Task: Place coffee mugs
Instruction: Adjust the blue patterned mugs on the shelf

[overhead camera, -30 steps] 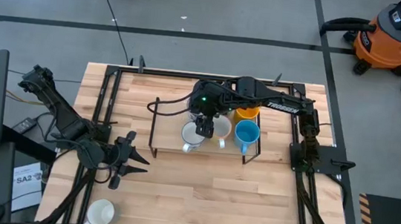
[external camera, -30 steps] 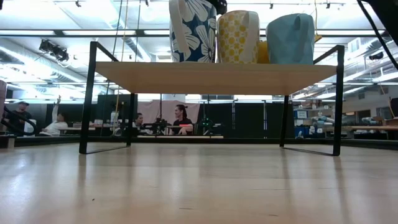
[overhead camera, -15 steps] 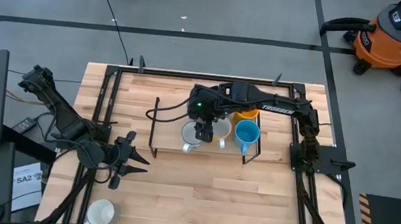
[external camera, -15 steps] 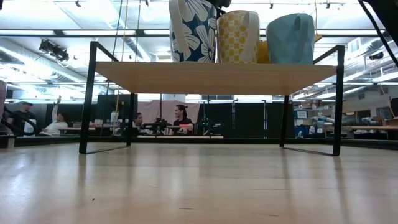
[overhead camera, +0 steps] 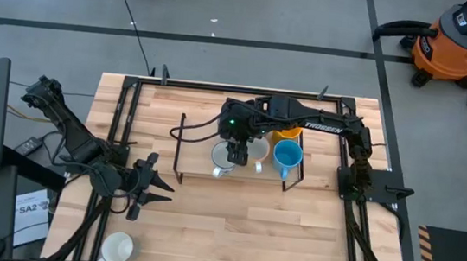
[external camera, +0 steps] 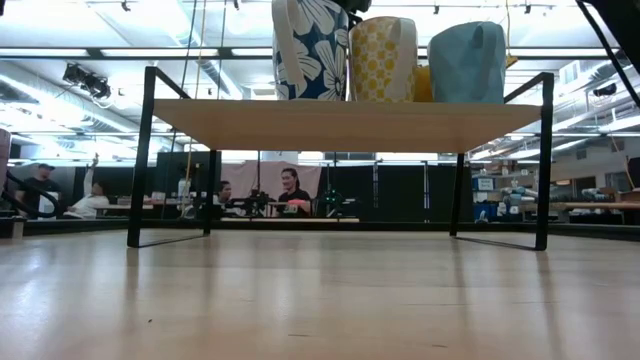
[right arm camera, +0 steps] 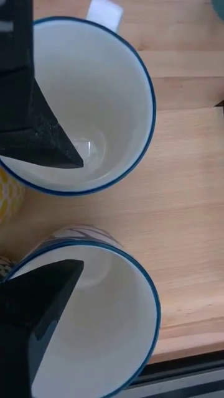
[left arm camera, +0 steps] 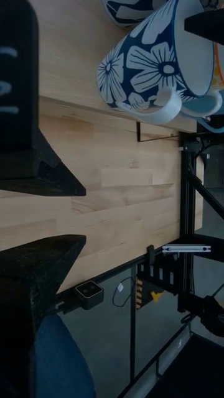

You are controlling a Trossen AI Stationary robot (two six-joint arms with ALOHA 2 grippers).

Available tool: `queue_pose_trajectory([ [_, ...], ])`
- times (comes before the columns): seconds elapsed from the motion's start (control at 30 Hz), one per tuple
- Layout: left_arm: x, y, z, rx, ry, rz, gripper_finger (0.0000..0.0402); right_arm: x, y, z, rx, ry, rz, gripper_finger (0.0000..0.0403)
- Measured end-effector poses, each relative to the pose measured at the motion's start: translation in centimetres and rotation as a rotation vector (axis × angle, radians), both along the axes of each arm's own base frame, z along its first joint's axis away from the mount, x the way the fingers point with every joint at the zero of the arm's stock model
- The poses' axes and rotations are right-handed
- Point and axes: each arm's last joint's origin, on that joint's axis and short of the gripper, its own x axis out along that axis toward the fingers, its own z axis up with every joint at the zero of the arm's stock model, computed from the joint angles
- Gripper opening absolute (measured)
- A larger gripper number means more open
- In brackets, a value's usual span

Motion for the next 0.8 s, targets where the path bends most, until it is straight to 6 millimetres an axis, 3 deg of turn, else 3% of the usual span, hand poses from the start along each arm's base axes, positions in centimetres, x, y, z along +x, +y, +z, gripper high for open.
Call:
queue_pose_trajectory([
  [0.8,0.0,0.0,0.0,0.0,0.0,0.0,0.0117,-0.03,-0.58,-0.01,0.001,0.001,-0.015,0.0187],
])
